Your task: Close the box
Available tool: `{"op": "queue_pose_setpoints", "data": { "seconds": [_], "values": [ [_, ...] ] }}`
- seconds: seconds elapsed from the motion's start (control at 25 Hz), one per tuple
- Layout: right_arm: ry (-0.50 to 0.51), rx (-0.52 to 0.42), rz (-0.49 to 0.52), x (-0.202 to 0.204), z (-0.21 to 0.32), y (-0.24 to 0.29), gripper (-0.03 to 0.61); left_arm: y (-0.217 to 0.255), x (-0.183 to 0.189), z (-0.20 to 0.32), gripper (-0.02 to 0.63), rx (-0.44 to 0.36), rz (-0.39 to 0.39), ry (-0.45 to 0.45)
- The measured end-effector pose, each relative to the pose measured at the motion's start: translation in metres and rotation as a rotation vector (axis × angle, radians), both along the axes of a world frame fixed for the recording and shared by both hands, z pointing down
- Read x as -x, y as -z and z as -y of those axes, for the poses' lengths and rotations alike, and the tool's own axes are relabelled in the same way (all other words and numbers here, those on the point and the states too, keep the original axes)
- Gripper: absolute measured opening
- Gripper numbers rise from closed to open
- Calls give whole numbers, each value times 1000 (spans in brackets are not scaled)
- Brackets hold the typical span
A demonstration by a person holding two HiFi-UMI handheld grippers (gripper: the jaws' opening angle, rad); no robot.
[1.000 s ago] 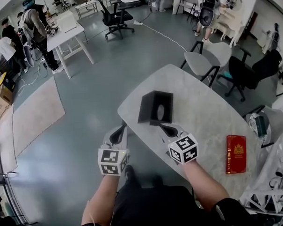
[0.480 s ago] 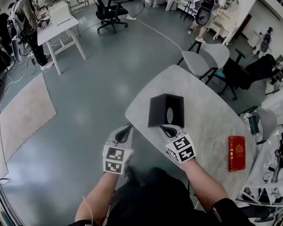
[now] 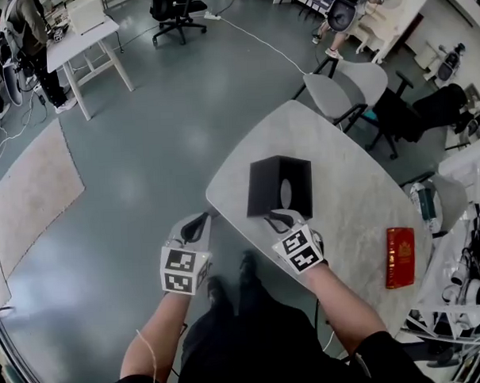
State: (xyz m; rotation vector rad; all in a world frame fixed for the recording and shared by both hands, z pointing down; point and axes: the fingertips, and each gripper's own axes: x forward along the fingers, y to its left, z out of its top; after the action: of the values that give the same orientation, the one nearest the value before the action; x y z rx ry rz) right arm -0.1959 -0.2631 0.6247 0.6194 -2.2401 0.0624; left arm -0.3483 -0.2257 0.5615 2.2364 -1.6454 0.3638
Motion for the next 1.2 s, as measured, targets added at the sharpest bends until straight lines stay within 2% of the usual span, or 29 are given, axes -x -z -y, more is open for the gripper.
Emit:
{"op": "queue_pose_setpoints", "data": {
  "seconds": [0.28, 0.52, 0.84, 1.04, 1.2],
  "values": [
    [72, -29, -141, -9, 23, -31, 110, -43, 3, 6, 11, 73, -15, 26],
    [117, -64, -228, -8, 27, -54, 162, -58, 4, 4, 11, 101, -35, 22],
    [256, -242, -432, -4, 27, -77, 172, -72, 6, -5, 11, 129, -55, 9],
    [278, -261, -450, -4, 30, -81, 170, -80, 9, -10, 11, 141, -70, 20],
    [361, -333, -499, -5, 29, -85, 170, -86, 11, -12, 11, 162, -64, 24]
  ]
}}
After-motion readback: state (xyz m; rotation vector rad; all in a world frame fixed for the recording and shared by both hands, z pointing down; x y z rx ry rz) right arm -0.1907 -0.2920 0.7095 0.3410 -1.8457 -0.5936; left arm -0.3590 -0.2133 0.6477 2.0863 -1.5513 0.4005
